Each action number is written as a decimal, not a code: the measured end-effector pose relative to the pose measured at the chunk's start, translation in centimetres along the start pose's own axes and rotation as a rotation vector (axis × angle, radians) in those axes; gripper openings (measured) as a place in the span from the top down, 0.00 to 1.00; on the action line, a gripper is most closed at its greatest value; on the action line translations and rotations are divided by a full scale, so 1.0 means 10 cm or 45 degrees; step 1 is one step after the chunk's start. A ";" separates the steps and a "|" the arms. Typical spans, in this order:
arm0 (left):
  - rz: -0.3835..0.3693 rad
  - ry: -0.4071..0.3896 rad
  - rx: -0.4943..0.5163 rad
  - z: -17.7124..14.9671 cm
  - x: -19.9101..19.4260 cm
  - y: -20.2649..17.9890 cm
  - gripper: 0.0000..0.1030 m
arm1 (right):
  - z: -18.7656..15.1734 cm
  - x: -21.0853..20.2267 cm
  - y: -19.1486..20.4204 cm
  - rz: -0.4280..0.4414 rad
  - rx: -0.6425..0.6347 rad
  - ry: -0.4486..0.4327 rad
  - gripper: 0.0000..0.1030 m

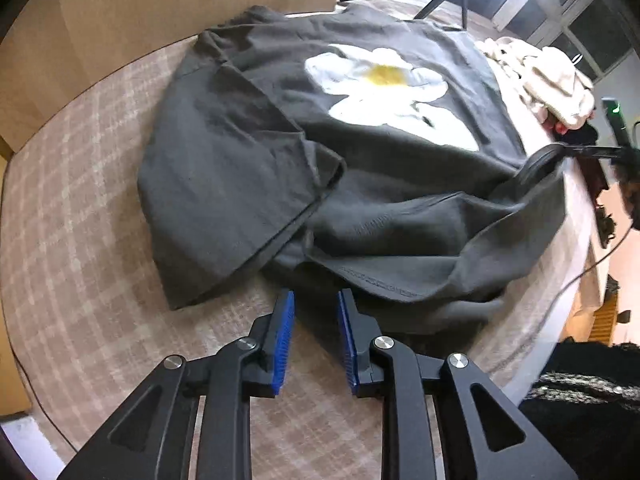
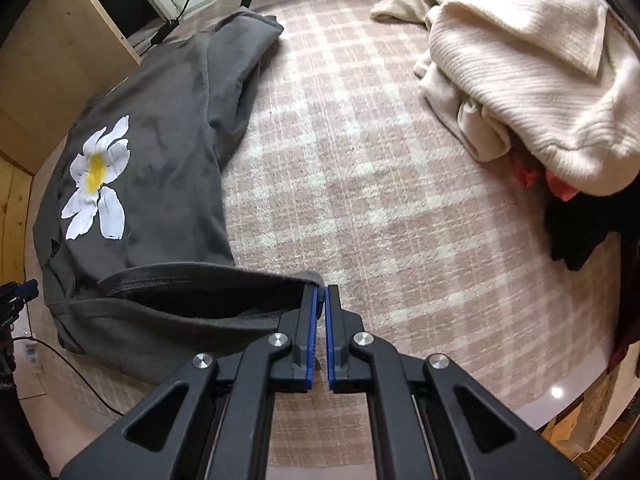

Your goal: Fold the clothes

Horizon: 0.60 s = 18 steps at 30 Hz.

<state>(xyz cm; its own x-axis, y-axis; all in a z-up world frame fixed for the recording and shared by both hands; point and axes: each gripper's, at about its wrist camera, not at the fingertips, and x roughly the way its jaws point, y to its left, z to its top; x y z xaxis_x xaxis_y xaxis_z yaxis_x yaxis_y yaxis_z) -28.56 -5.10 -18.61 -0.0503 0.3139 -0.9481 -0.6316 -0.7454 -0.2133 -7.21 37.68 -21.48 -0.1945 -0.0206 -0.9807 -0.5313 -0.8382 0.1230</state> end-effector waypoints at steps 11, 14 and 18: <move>-0.009 0.028 -0.002 0.27 0.15 -0.14 0.61 | 0.04 0.08 -0.01 0.009 -0.008 0.022 0.96; 0.023 0.057 -0.005 0.38 0.26 -0.14 0.60 | 0.04 0.12 -0.01 0.010 -0.012 0.027 0.96; 0.073 0.084 -0.007 0.47 0.36 -0.14 0.60 | 0.04 0.16 0.01 0.004 -0.027 0.032 0.96</move>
<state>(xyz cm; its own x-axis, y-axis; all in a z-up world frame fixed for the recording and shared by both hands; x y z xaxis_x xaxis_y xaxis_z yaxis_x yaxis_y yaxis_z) -31.49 -0.13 -20.62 -0.0350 0.2312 -0.9723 -0.6249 -0.7643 -0.1593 -7.89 37.78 -23.00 -0.1755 -0.0368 -0.9838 -0.5132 -0.8494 0.1233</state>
